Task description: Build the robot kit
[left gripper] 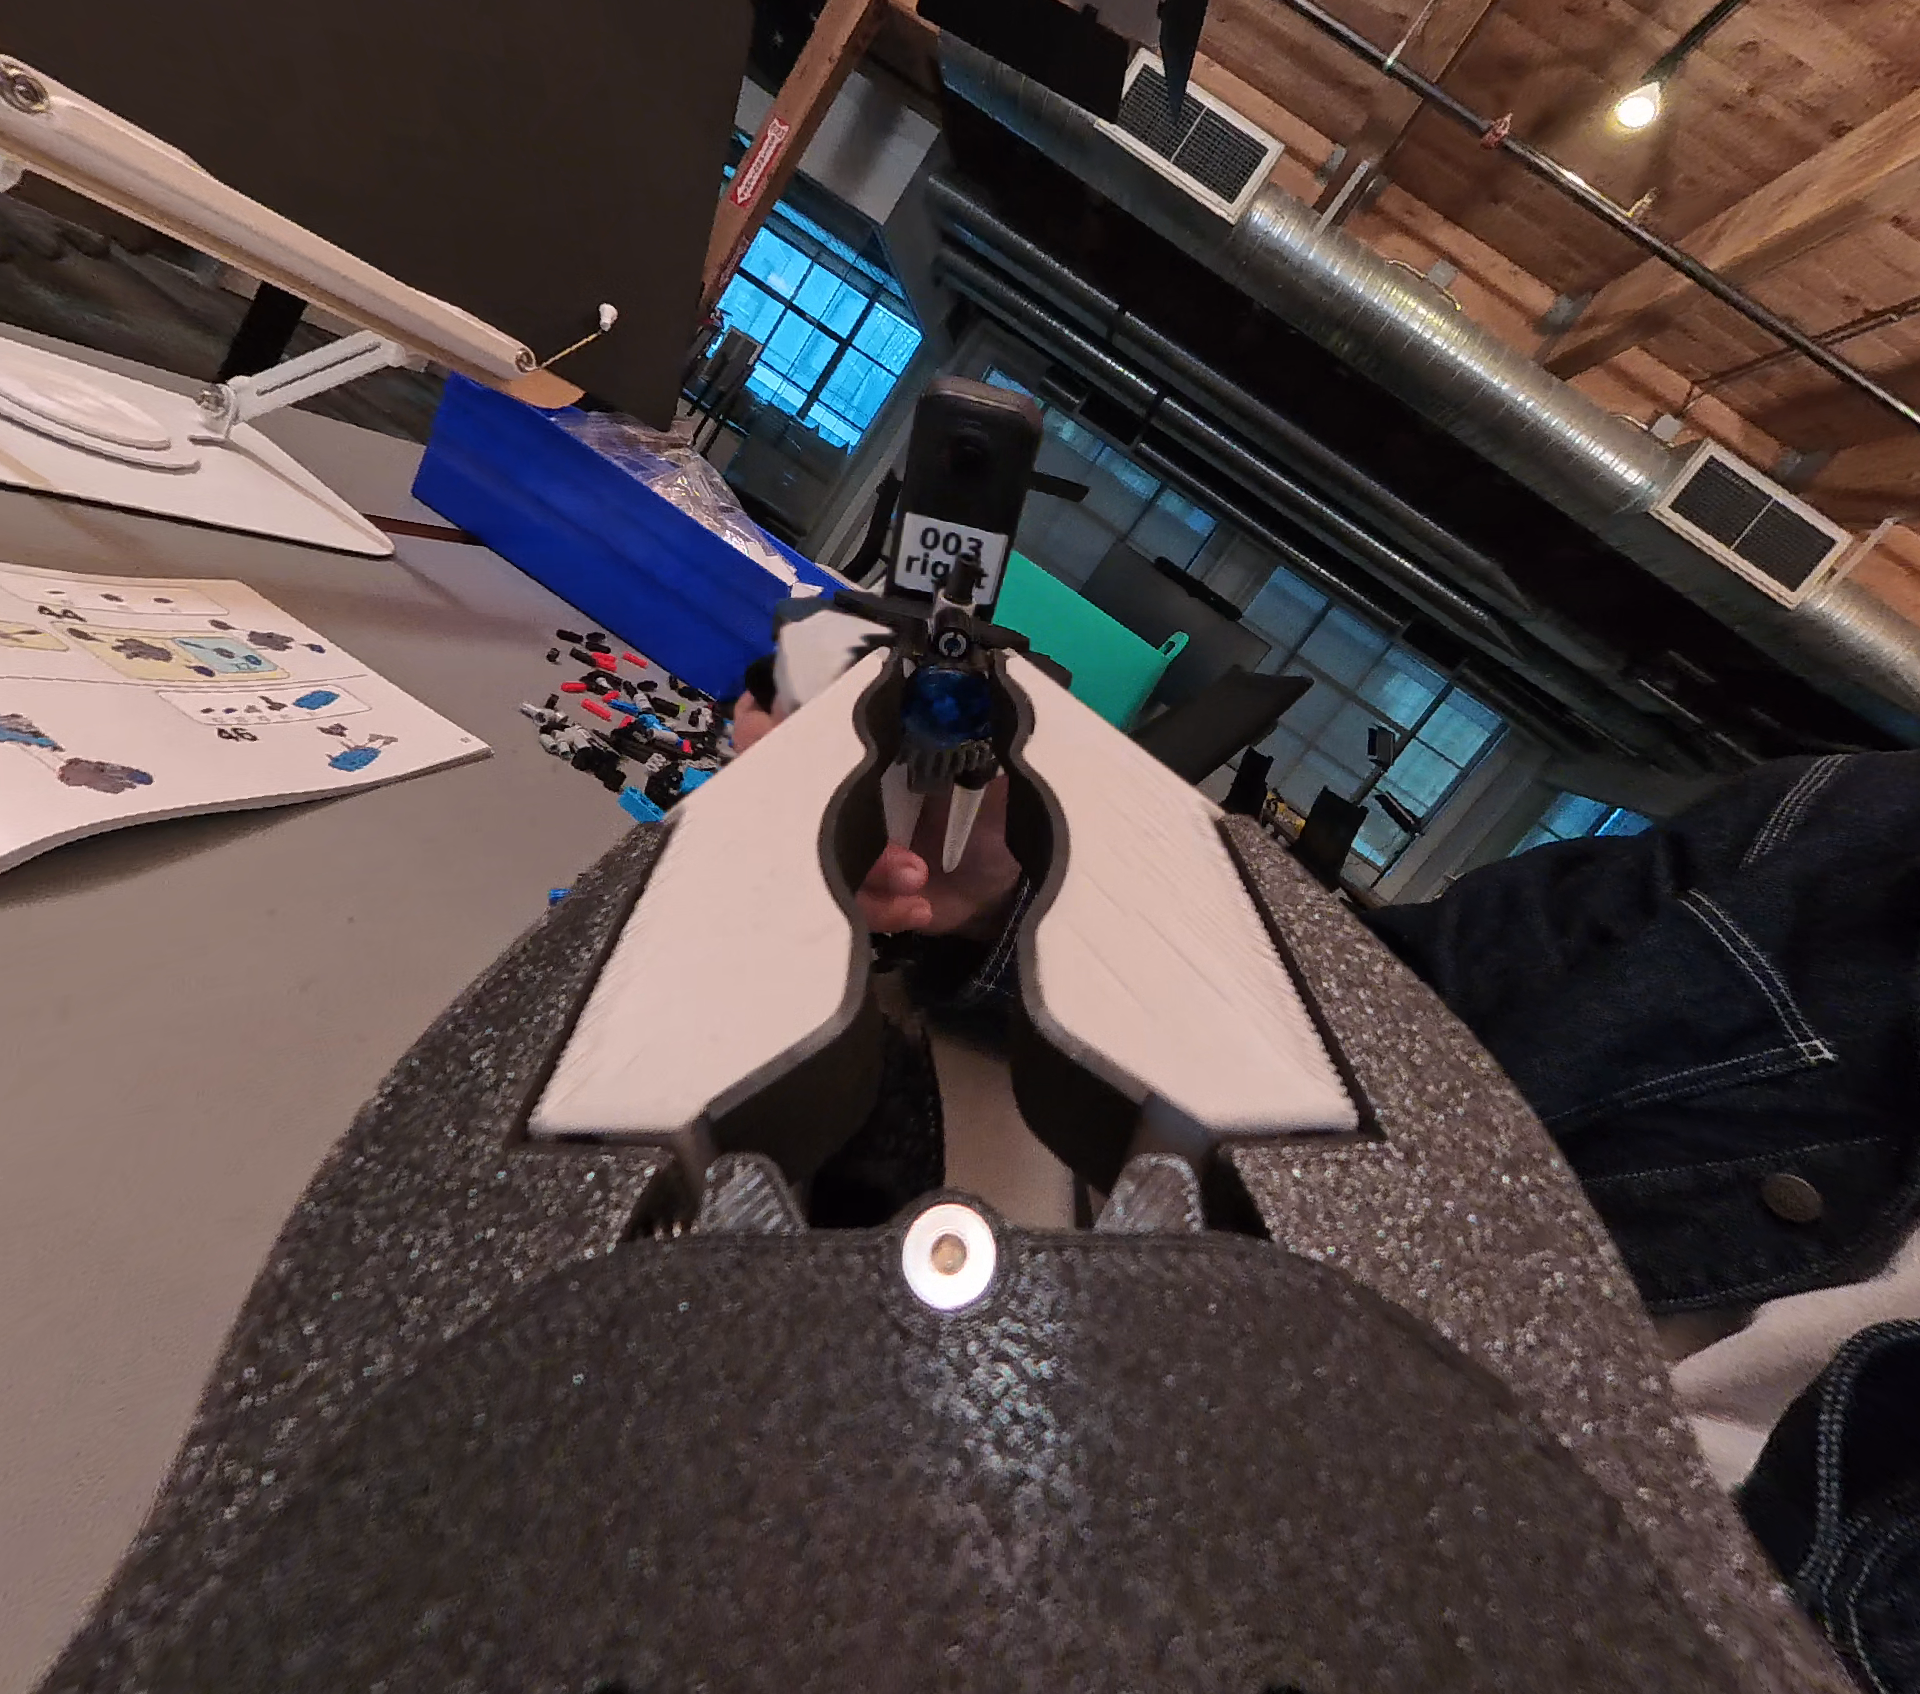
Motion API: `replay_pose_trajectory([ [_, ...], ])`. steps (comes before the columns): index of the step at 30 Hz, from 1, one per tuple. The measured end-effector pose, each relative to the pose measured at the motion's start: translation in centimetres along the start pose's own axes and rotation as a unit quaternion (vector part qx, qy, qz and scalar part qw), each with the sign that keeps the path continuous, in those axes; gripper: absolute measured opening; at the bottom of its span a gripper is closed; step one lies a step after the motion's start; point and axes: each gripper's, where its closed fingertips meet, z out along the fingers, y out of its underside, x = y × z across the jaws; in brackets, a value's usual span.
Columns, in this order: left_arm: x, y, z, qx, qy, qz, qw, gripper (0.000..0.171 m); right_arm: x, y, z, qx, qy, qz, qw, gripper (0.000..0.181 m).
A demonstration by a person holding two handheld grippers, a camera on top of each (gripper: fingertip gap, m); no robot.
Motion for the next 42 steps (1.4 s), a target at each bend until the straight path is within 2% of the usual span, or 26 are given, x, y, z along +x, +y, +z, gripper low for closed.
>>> replay_pose_trajectory([
  [1,-0.1,0.0,0.0,0.0,0.0,-0.003,1.0,0.016,-0.3,0.0,0.0,-0.002,-0.003,-0.006,1.0,0.021],
  [4,0.3,0.1,0.2,-0.001,0.006,0.0,1.0,0.016,-0.5,-0.1,-0.2,-0.009,0.004,-0.015,1.0,0.018],
  [6,0.6,0.1,0.3,0.002,0.01,0.011,1.0,0.016,-0.8,-0.2,-0.3,-0.012,-0.008,-0.002,1.0,0.018],
  [15,-0.2,0.5,0.8,-0.008,-0.031,0.051,0.998,0.022,-0.2,0.5,0.6,-0.032,0.031,-0.025,0.999,0.018],
  [19,0.0,0.3,0.8,-0.008,-0.033,0.07,0.997,0.014,-0.4,0.6,0.7,-0.032,0.018,-0.014,0.999,0.018],
  [30,0.2,0.3,0.7,-0.022,-0.032,0.08,0.996,0.013,-0.6,0.5,0.7,-0.026,0.007,0.003,1.0,0.018],
  [32,-0.1,0.3,0.5,-0.03,-0.041,0.082,0.995,0.013,0.4,0.3,-0.7,-0.035,0.034,-0.004,0.999,0.025],
  [34,-1.0,0.2,0.0,-0.04,-0.074,0.096,0.992,0.013,3.1,0.3,-4.6,-0.065,0.117,-0.027,0.991,0.024],
  [36,-1.7,0.5,-0.4,-0.056,-0.098,0.103,0.988,0.013,6.3,3.3,-9.1,-0.156,0.206,-0.045,0.965,0.022],
  [37,-1.6,0.6,-0.4,-0.057,-0.095,0.097,0.989,0.013,7.0,5.7,-10.7,-0.202,0.221,-0.032,0.953,0.022],
  [39,-0.9,0.5,-0.2,-0.051,-0.067,0.081,0.993,0.013,8.1,9.4,-12.5,-0.25,0.251,-0.017,0.935,0.027],
  [40,-0.5,0.5,0.0,-0.046,-0.054,0.074,0.995,0.013,8.4,10.4,-12.8,-0.268,0.262,-0.023,0.927,0.027],
  [42,0.0,0.4,0.2,-0.041,-0.036,0.062,0.997,0.013,8.6,10.2,-12.6,-0.28,0.278,-0.04,0.918,0.027],
])
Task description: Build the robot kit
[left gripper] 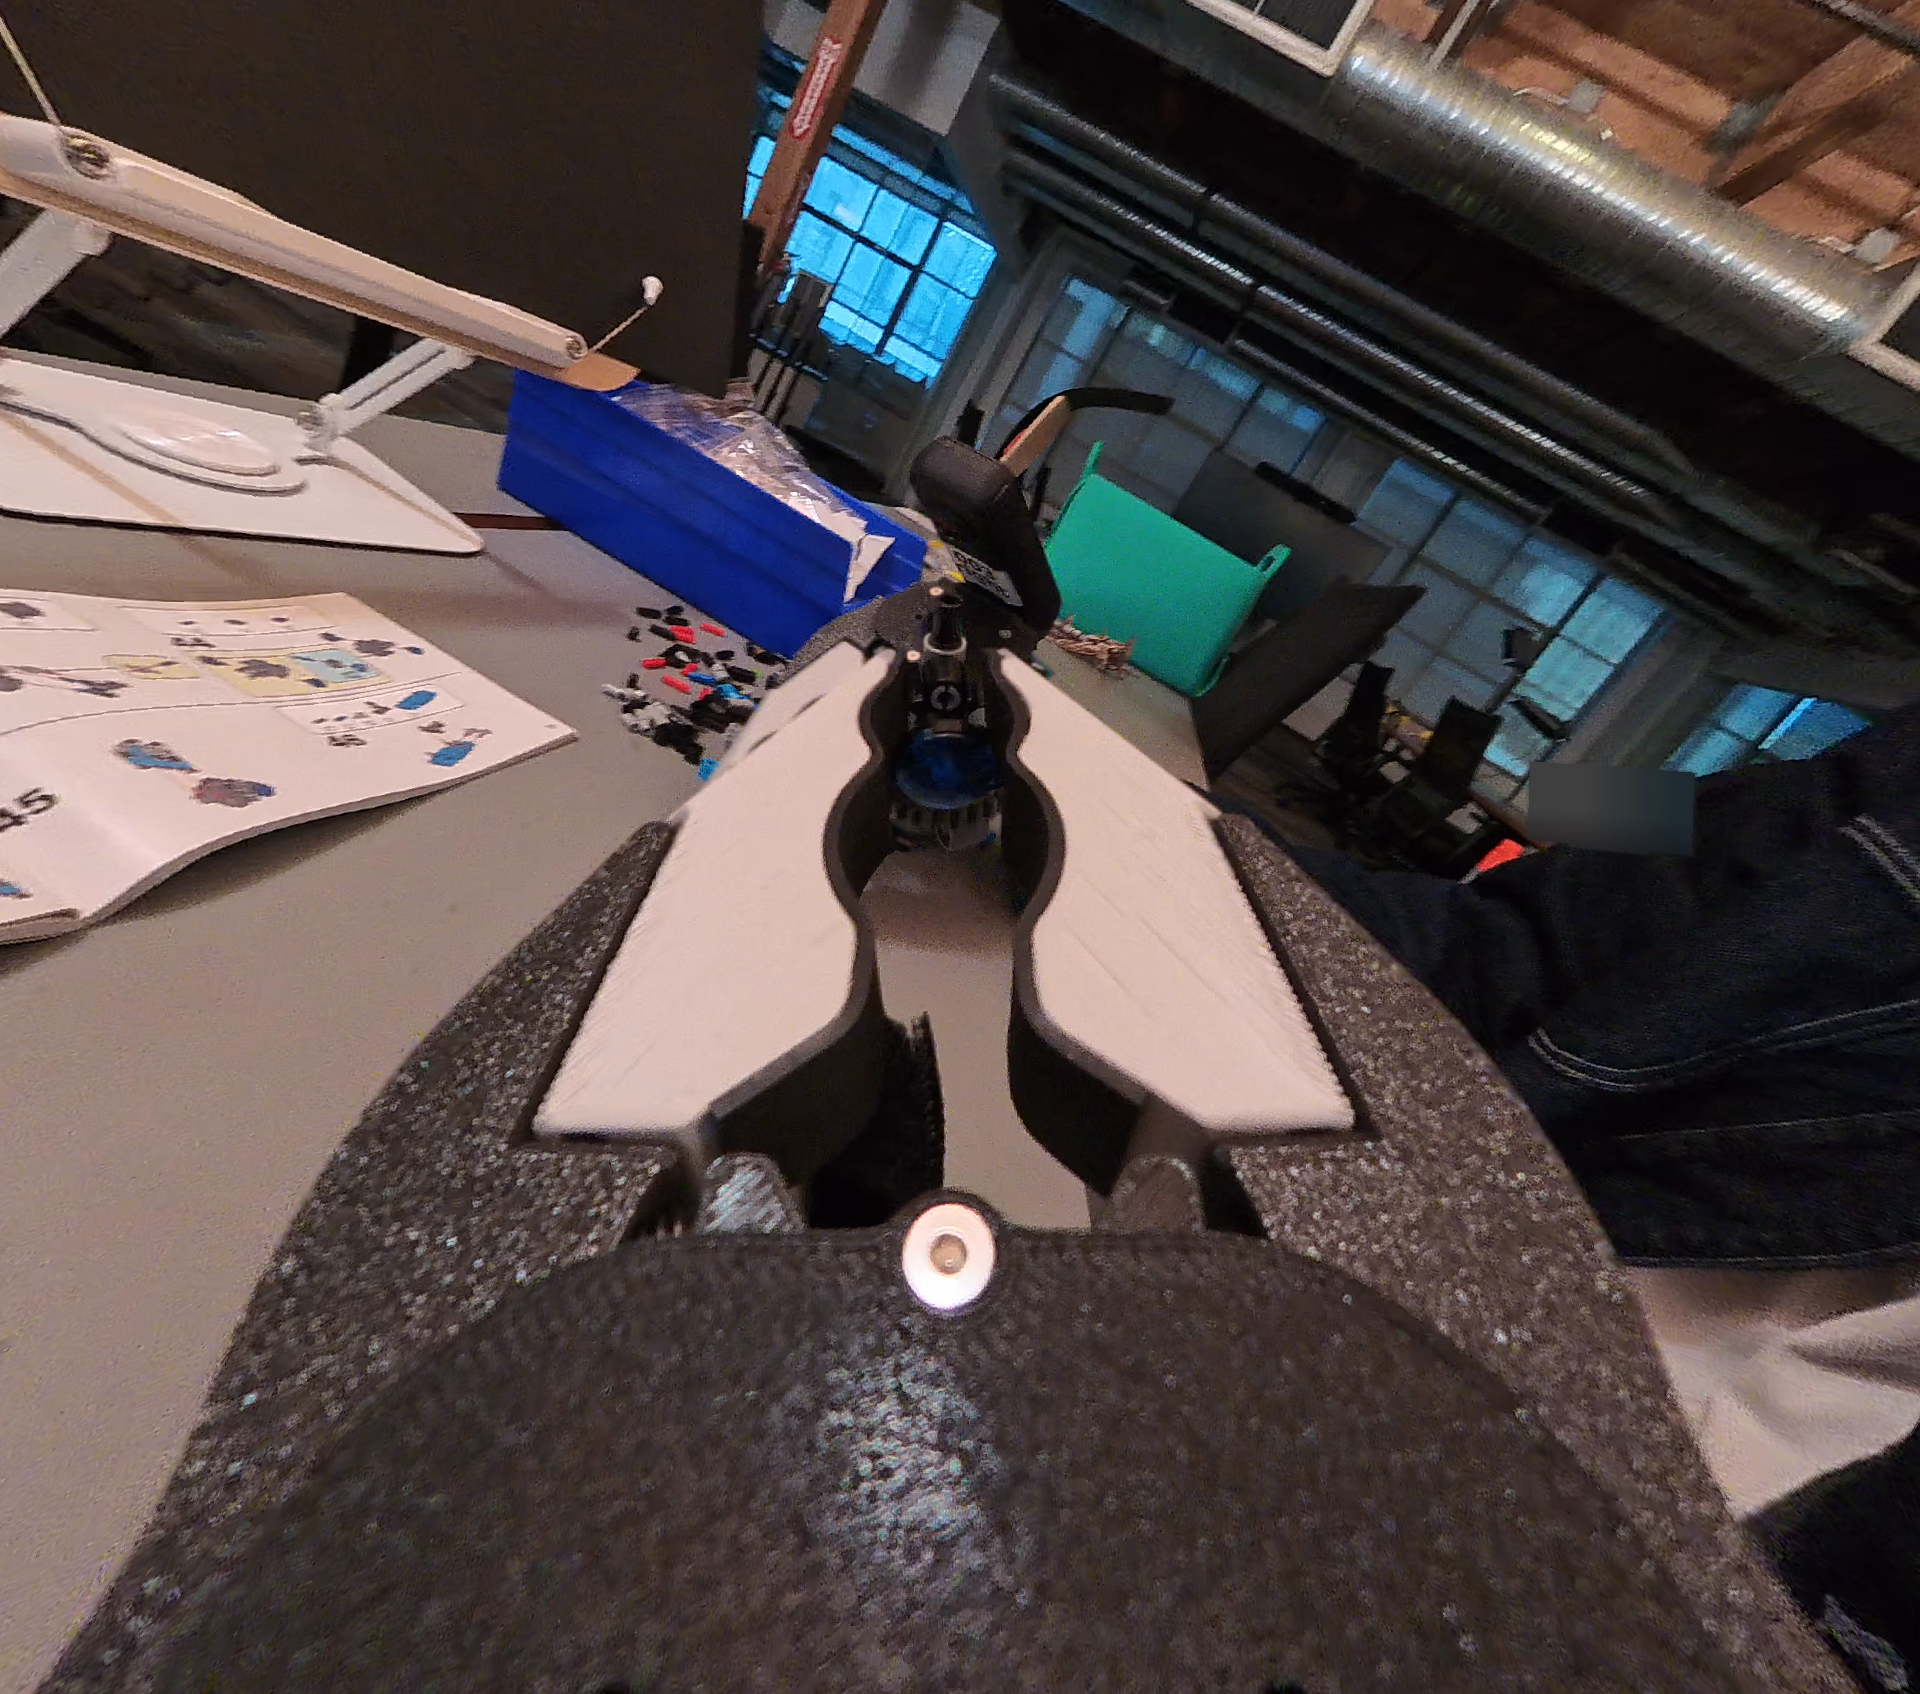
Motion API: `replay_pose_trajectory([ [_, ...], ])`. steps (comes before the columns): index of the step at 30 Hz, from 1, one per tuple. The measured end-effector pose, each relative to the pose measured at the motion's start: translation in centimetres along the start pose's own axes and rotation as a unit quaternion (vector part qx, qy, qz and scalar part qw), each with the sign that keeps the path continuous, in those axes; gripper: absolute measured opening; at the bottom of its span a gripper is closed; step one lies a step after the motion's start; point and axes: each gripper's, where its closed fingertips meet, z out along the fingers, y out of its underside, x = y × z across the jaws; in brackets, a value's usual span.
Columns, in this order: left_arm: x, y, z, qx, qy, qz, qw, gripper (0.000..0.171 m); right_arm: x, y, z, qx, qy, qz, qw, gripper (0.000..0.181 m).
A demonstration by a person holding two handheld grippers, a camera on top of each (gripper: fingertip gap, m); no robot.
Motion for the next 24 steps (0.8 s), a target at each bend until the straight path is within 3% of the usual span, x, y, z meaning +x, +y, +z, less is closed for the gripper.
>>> replay_pose_trajectory([
  [8,-0.1,0.1,0.1,0.003,-0.005,-0.009,1.0,0.013,0.2,-0.5,1.9,-0.013,0.075,0.012,0.997,0.032],
  [14,-0.1,-0.2,0.0,0.012,-0.004,-0.015,1.0,0.014,0.7,-0.1,2.2,-0.014,0.201,0.117,0.972,0.036],
  [16,-0.1,-0.4,-0.1,0.017,-0.002,-0.018,1.0,0.014,0.2,0.0,2.4,-0.004,0.208,0.155,0.966,0.026],
  [24,1.1,-0.5,0.1,0.022,0.031,-0.025,0.999,0.014,0.5,-0.4,3.0,0.008,0.23,0.186,0.955,0.023],
])
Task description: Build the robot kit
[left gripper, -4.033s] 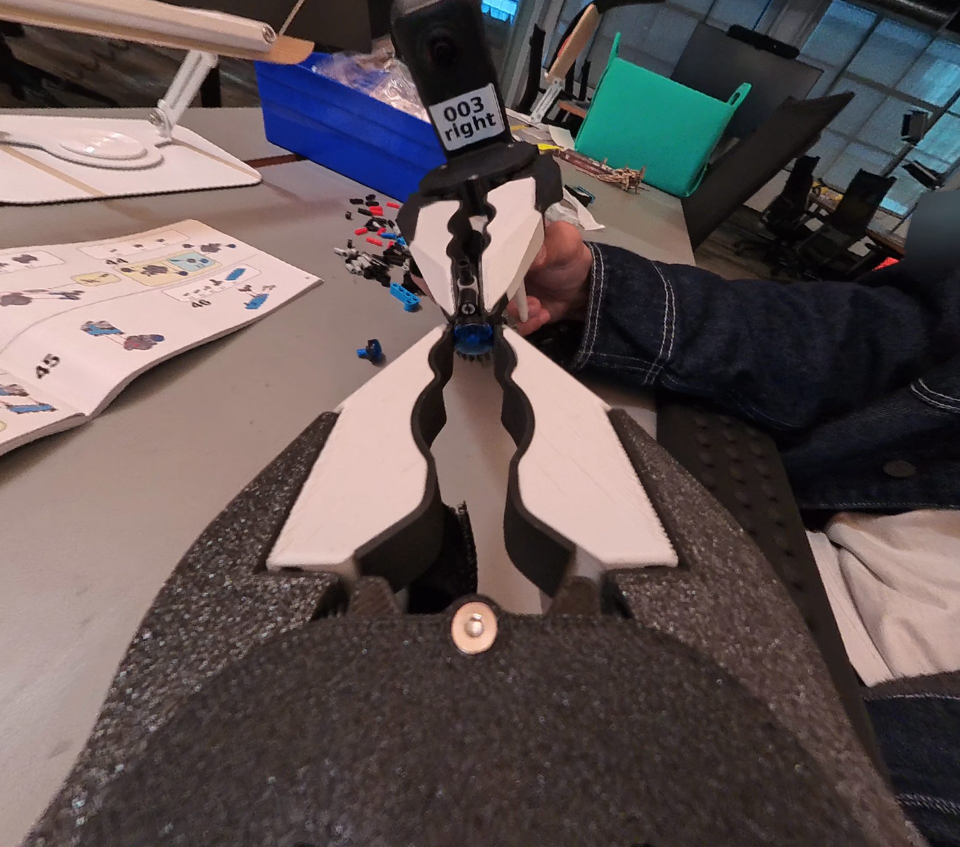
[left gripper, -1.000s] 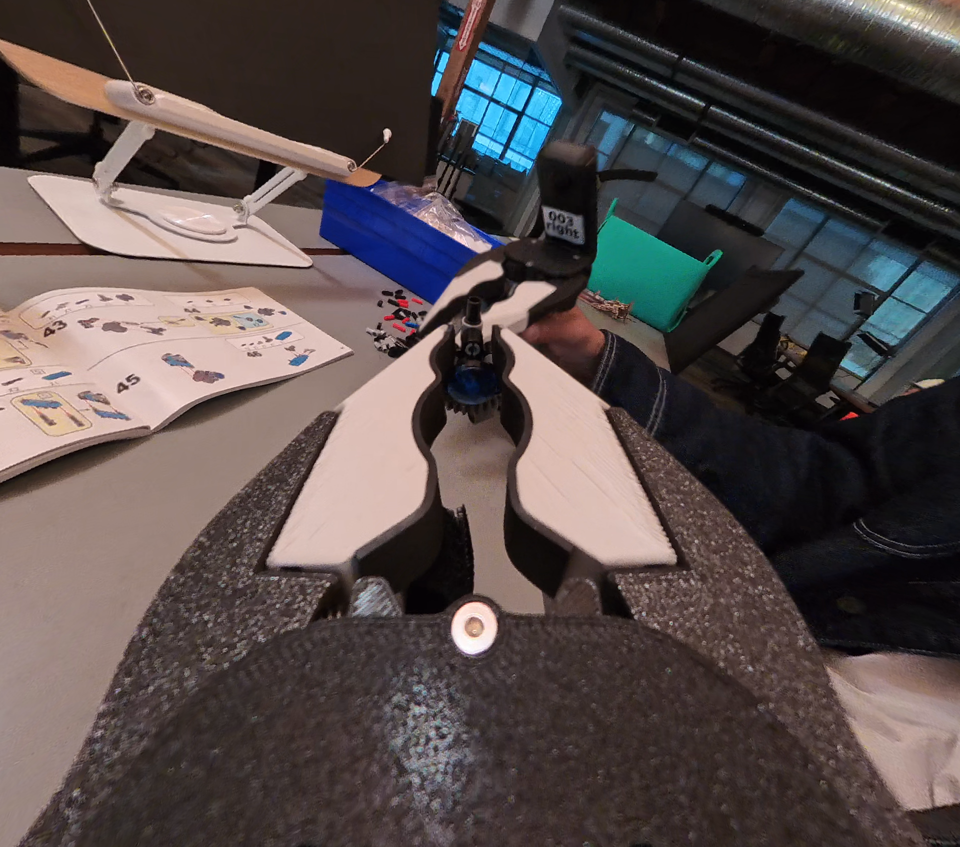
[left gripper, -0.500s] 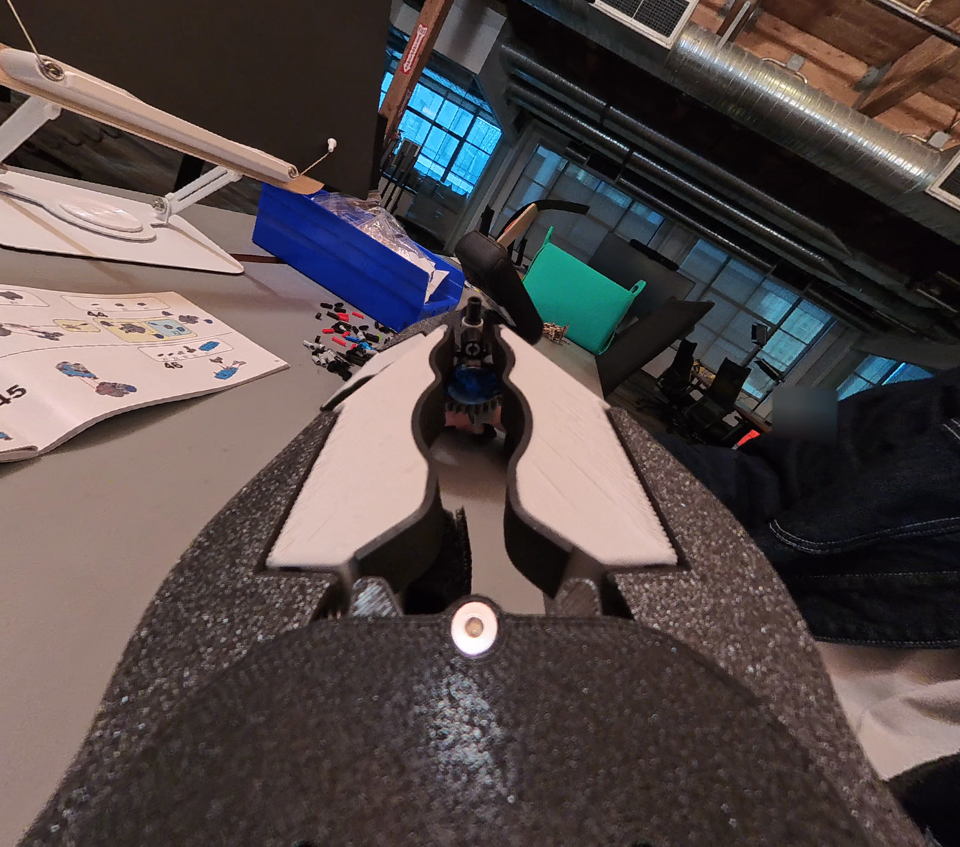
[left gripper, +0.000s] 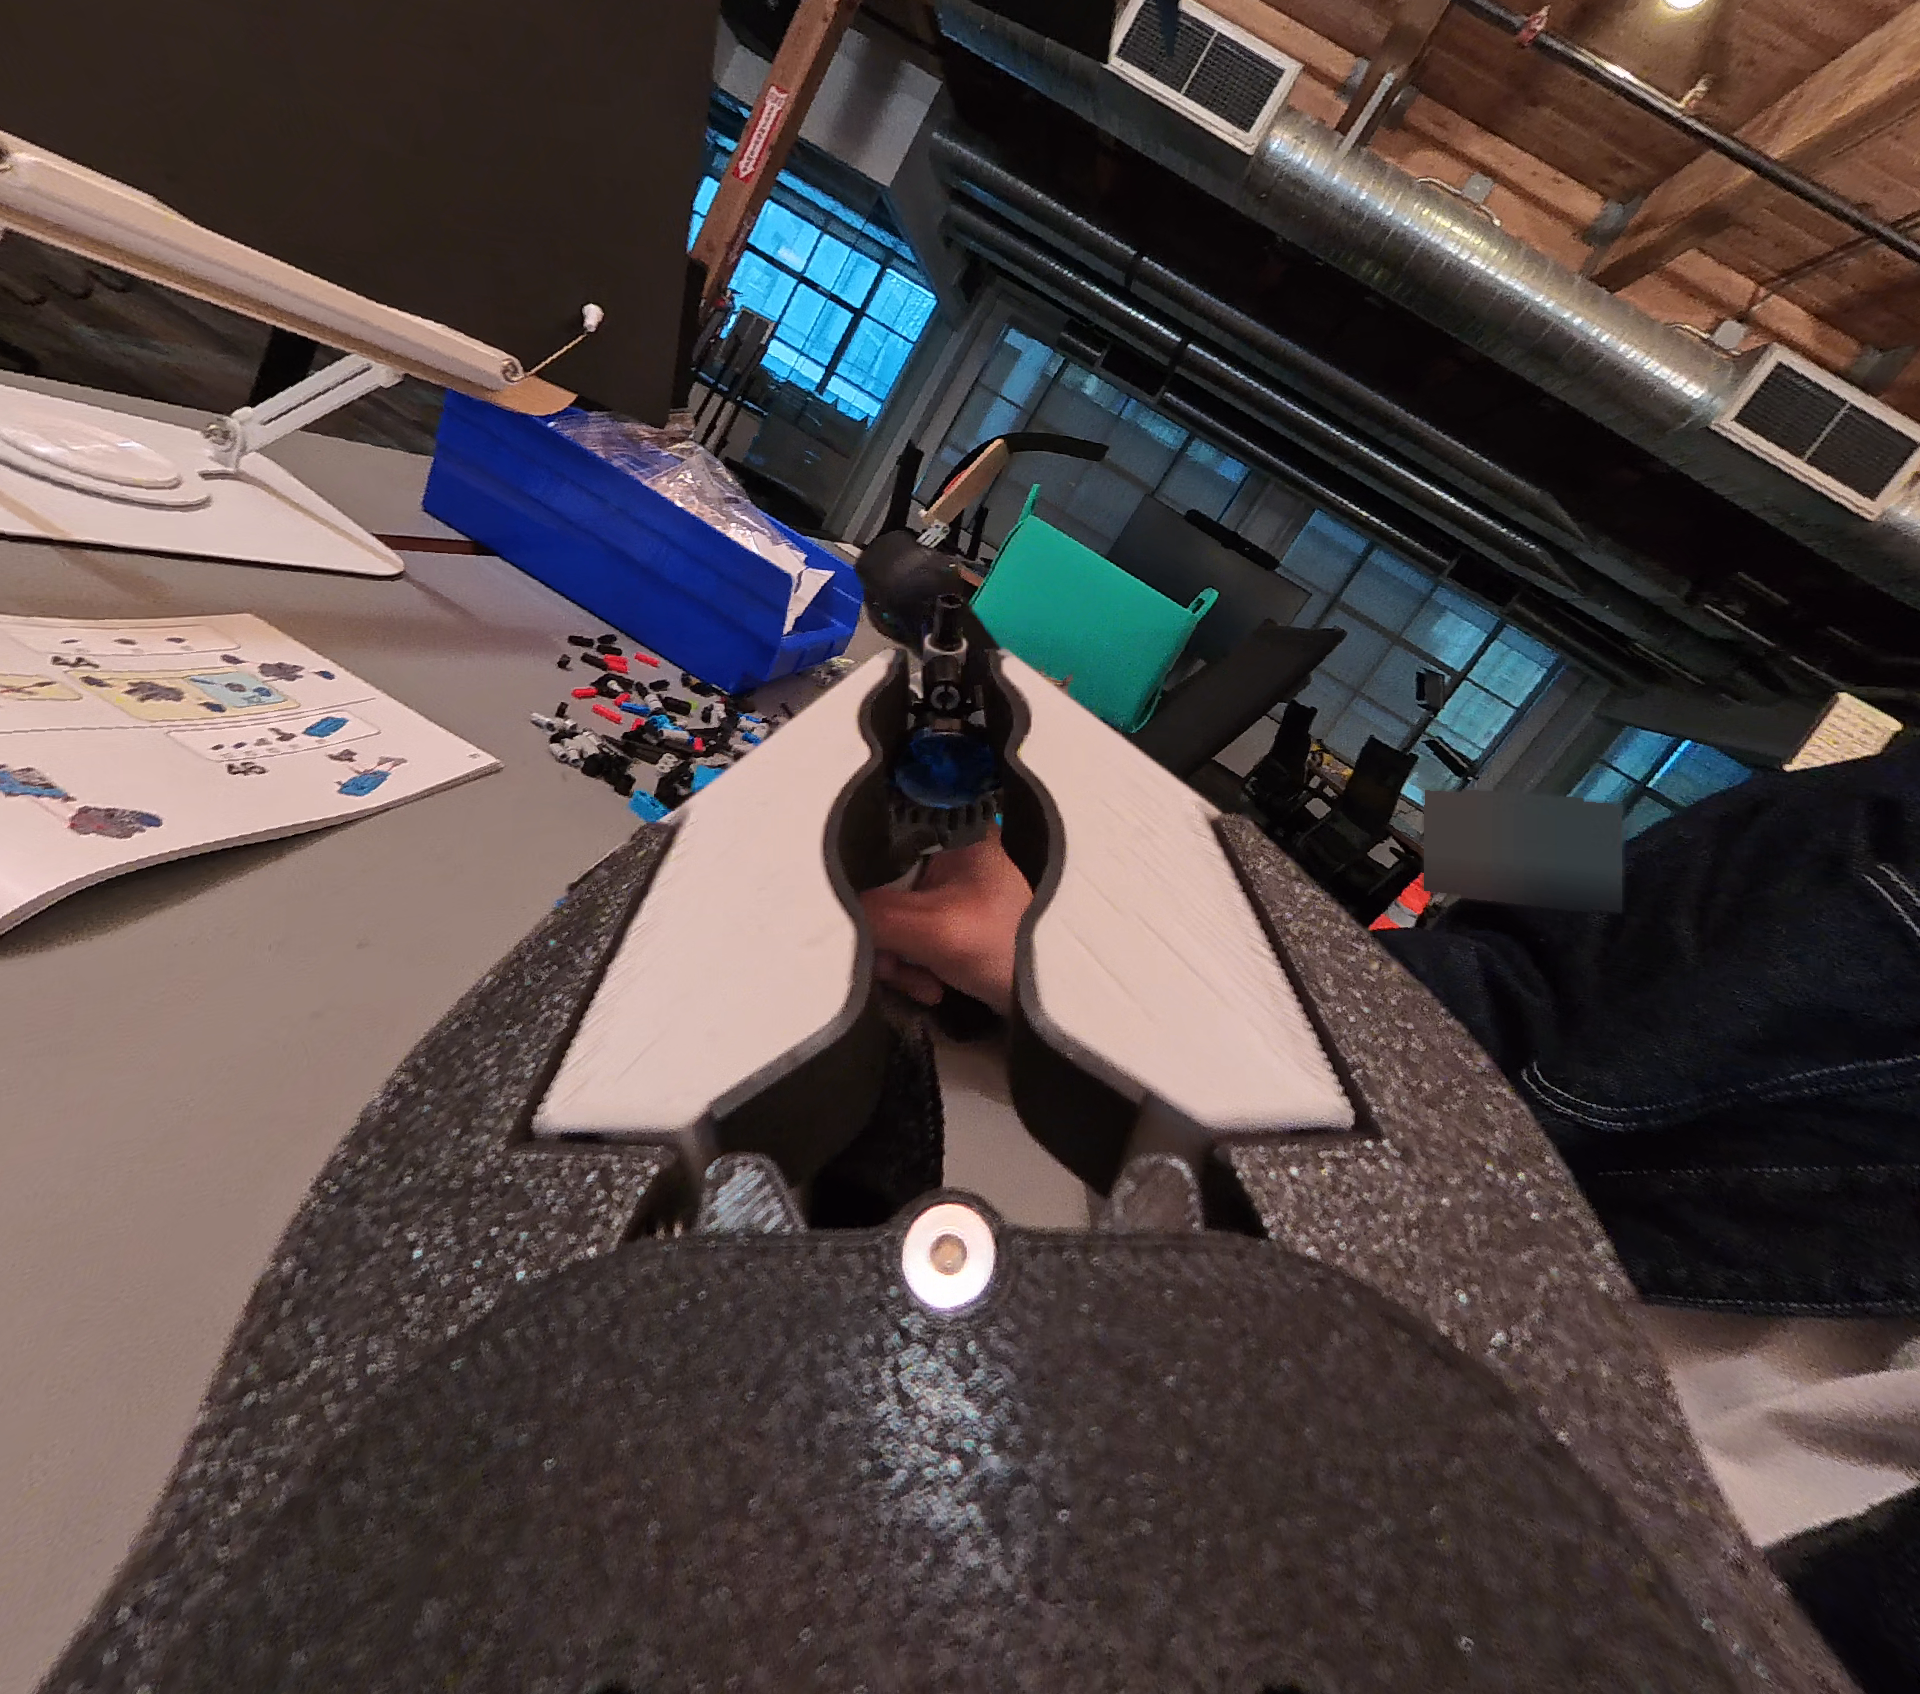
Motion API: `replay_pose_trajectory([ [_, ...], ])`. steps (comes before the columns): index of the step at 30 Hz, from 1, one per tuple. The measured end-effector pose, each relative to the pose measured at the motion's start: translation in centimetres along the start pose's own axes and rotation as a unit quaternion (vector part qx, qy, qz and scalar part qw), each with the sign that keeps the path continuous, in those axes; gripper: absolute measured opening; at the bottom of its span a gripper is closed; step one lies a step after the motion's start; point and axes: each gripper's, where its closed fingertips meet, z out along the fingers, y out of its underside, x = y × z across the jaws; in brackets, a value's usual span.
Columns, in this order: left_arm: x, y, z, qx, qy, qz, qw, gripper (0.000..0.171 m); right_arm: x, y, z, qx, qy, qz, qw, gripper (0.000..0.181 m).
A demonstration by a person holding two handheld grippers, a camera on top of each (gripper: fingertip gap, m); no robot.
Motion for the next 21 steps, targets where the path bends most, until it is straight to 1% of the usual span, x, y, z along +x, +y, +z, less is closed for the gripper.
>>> replay_pose_trajectory([
  [2,1.0,-0.2,0.0,0.005,0.023,0.002,1.0,0.014,0.2,0.0,0.0,0.003,-0.004,0.006,1.0,0.016],
  [4,2.5,-0.4,-0.1,0.01,0.058,0.008,0.998,0.013,0.2,-0.2,0.1,0.003,-0.022,0.0,1.0,0.016],
  [5,3.4,-0.7,-0.1,0.017,0.081,0.01,0.997,0.014,-0.2,-0.9,-0.3,0.014,-0.045,0.0,0.999,0.016],
  [6,4.2,-1.2,-0.2,0.027,0.1,0.012,0.995,0.013,-1.6,-2.8,-1.7,0.048,-0.102,0.004,0.994,0.016],
  [7,5.0,-1.8,-0.4,0.038,0.118,0.012,0.992,0.013,-3.6,-5.4,-4.6,0.1,-0.17,0.006,0.98,0.016],
  [8,5.9,-2.5,-0.6,0.053,0.136,0.009,0.989,0.013,-5.2,-7.9,-8.0,0.141,-0.216,-0.003,0.966,0.016],
  [9,7.0,-3.4,-0.7,0.068,0.155,0.01,0.986,0.013,-8.4,-10.1,-12.9,0.185,-0.302,-0.053,0.934,0.016],
  [10,8.4,-4.4,-0.8,0.08,0.174,0.015,0.981,0.013,-10.9,-11.5,-17.6,0.22,-0.346,-0.125,0.904,0.015],
  [11,10.0,-5.4,-0.6,0.087,0.192,0.021,0.977,0.013,-11.5,-12.5,-20.4,0.225,-0.308,-0.2,0.903,0.015],
  [12,11.6,-6.2,-0.3,0.088,0.208,0.028,0.974,0.013,-12.3,-13.0,-22.8,0.215,-0.285,-0.275,0.893,0.016],
  [13,13.1,-6.9,0.2,0.08,0.222,0.033,0.971,0.013,-13.7,-13.4,-25.5,0.218,-0.29,-0.334,0.87,0.016],
  [14,14.6,-7.3,0.9,0.069,0.233,0.037,0.969,0.013,-14.7,-14.3,-27.8,0.231,-0.284,-0.371,0.854,0.016],
  [15,16.0,-7.6,1.5,0.054,0.242,0.036,0.968,0.013,-15.5,-14.8,-29.4,0.227,-0.273,-0.407,0.841,0.016],
  [17,18.1,-8.0,2.6,0.025,0.241,0.045,0.969,0.013,-16.9,-15.3,-32.2,0.224,-0.249,-0.479,0.812,0.016],
  [18,18.9,-8.2,3.0,0.012,0.24,0.052,0.969,0.013,-17.5,-15.3,-33.5,0.218,-0.253,-0.501,0.799,0.016],
  [19,19.7,-8.5,3.2,0.002,0.241,0.057,0.969,0.012,-17.8,-15.4,-34.2,0.199,-0.253,-0.517,0.793,0.016],
  [21,21.0,-9.1,3.5,-0.012,0.246,0.068,0.967,0.013,-17.8,-15.9,-34.9,0.176,-0.229,-0.548,0.785,0.016],
])
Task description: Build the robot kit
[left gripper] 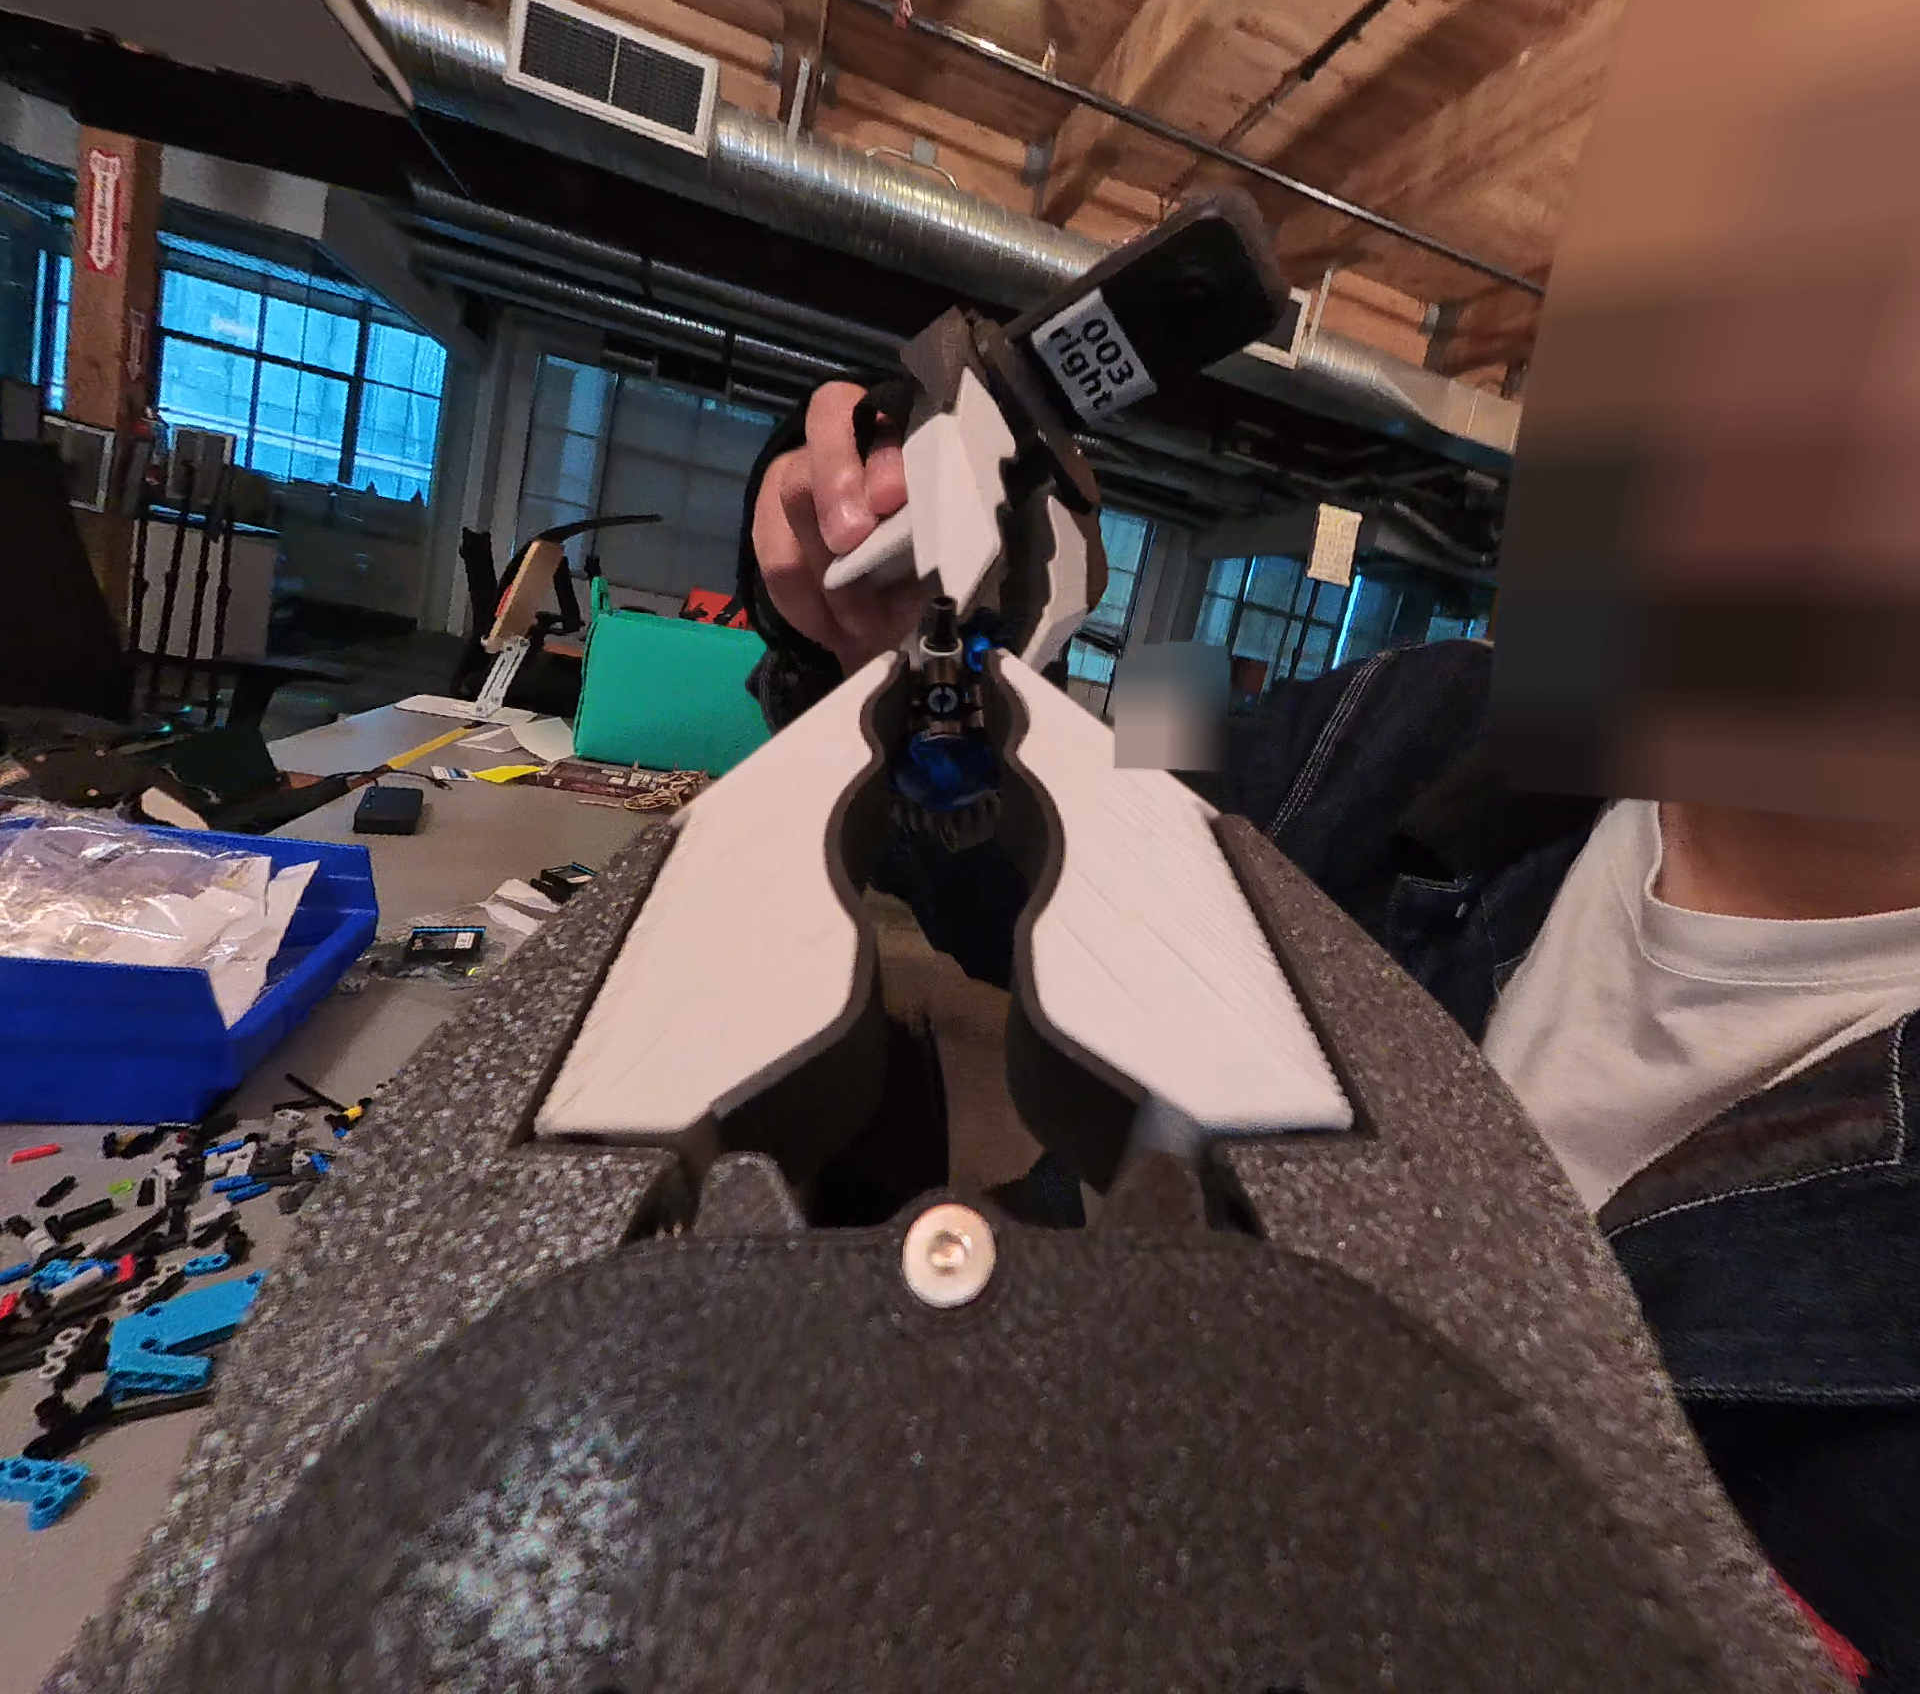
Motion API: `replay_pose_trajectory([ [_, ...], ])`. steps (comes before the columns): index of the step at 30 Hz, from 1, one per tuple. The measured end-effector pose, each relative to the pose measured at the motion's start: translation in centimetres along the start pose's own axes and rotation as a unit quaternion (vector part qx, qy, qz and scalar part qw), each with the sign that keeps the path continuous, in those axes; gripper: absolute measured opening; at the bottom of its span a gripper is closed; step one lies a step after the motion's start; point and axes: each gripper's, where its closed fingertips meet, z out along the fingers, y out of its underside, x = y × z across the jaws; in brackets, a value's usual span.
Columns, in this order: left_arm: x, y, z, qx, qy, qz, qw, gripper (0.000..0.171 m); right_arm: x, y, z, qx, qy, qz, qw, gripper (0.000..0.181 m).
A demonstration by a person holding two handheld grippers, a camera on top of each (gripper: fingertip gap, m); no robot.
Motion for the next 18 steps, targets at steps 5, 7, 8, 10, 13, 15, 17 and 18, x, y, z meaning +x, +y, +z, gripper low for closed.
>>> replay_pose_trajectory([
  [5,0.5,-0.7,1.6,-0.039,-0.004,0.011,0.999,0.012,1.1,-1.1,-0.5,-0.027,-0.003,-0.02,0.999,0.016],
  [7,0.5,-1.1,1.8,-0.035,-0.006,0.01,0.999,0.012,1.4,-0.8,-0.6,-0.042,0.004,-0.026,0.999,0.016],
  [8,0.6,-1.3,1.9,-0.034,-0.002,0.007,0.999,0.012,1.6,-0.7,-0.7,-0.048,0.012,-0.03,0.998,0.016],
  [10,0.7,-1.5,2.0,-0.034,-0.004,0.004,0.999,0.012,1.4,-0.7,-0.7,-0.051,0.011,-0.033,0.998,0.016],
  [13,0.7,-1.7,2.2,-0.032,-0.006,0.001,0.999,0.012,1.7,-0.4,-0.8,-0.071,0.031,-0.046,0.996,0.016],
  [15,0.7,-1.8,2.3,-0.029,-0.008,-0.004,1.0,0.012,1.6,-0.7,-0.9,-0.062,0.033,-0.052,0.996,0.015],
  [17,0.5,-1.8,2.4,-0.026,-0.011,-0.012,1.0,0.012,1.9,-0.6,-1.0,-0.067,0.04,-0.052,0.996,0.015],
  [18,0.3,-1.6,2.5,-0.029,-0.014,-0.018,0.999,0.012,2.1,-0.6,-1.1,-0.066,0.046,-0.058,0.995,0.016],
])
